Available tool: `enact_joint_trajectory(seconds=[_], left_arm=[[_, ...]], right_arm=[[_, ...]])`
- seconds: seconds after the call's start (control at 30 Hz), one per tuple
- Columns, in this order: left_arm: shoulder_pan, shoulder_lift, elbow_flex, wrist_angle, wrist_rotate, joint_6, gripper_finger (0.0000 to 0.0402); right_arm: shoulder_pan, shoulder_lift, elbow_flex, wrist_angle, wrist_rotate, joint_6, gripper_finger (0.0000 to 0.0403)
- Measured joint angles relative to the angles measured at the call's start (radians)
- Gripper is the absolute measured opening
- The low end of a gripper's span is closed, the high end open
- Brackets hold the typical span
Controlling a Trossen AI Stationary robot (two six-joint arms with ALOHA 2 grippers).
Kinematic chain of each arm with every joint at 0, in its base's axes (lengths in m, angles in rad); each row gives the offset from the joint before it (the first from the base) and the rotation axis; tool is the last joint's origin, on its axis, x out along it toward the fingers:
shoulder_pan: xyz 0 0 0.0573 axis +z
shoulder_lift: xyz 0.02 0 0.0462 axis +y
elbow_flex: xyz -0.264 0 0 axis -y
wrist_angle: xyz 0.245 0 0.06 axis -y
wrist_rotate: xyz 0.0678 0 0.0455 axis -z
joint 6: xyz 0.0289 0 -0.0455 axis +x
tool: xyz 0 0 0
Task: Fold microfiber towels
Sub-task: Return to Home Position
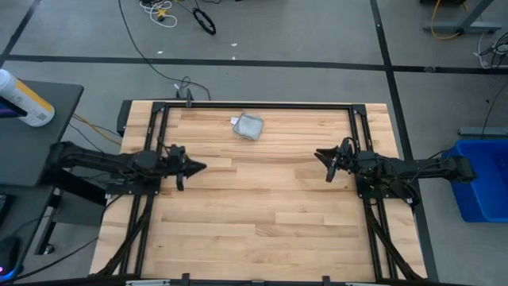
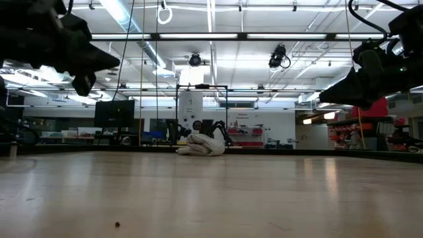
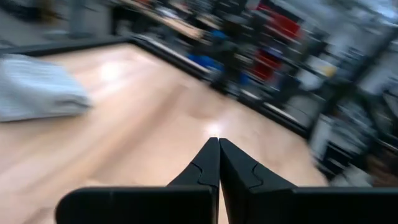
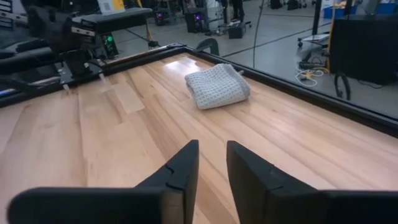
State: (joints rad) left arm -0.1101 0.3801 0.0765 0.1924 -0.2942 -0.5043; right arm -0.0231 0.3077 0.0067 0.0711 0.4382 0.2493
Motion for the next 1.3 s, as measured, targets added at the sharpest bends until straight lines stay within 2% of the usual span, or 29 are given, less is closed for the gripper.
enact_joint_trajectory(seconds=[0.1, 0.3, 0.4, 0.53, 0.63, 0.73, 1.03, 1.17, 1.3], left_arm=[[0.001, -0.026, 0.000, -0.019, 0.103, 0.031, 0.0005], [0.057, -0.110, 0.000, -0.166, 0.179, 0.100, 0.0004], [0.091, -0.167, -0.003, -0.180, 0.180, 0.126, 0.0004], [0.147, -0.276, -0.067, -0.160, 0.177, 0.101, 0.0004], [0.188, -0.317, -0.068, -0.143, 0.167, 0.107, 0.0004], [0.224, -0.361, -0.068, -0.148, 0.158, 0.120, 0.0004], [0.302, -0.365, -0.068, -0.155, 0.187, 0.107, 0.0004], [0.317, -0.365, -0.068, -0.161, 0.227, 0.116, 0.0004], [0.332, -0.352, -0.068, -0.168, 0.257, 0.104, 0.0004]], right_arm=[[0.000, 0.000, 0.000, -0.001, -0.024, 0.000, 0.0078], [0.001, 0.021, 0.000, -0.005, -0.056, 0.010, 0.0045], [0.001, 0.049, 0.000, -0.003, -0.057, 0.036, 0.0028], [0.001, 0.092, 0.000, 0.000, -0.057, 0.065, 0.0008], [0.003, 0.115, 0.000, 0.021, -0.056, 0.063, 0.0006], [0.010, 0.137, 0.000, 0.069, -0.035, 0.021, 0.0022], [0.017, 0.203, 0.000, 0.188, 0.163, -0.045, 0.0093], [0.017, 0.230, 0.000, 0.314, 0.128, -0.143, 0.0124], [0.017, 0.231, 0.000, 0.442, -0.019, -0.264, 0.0152]])
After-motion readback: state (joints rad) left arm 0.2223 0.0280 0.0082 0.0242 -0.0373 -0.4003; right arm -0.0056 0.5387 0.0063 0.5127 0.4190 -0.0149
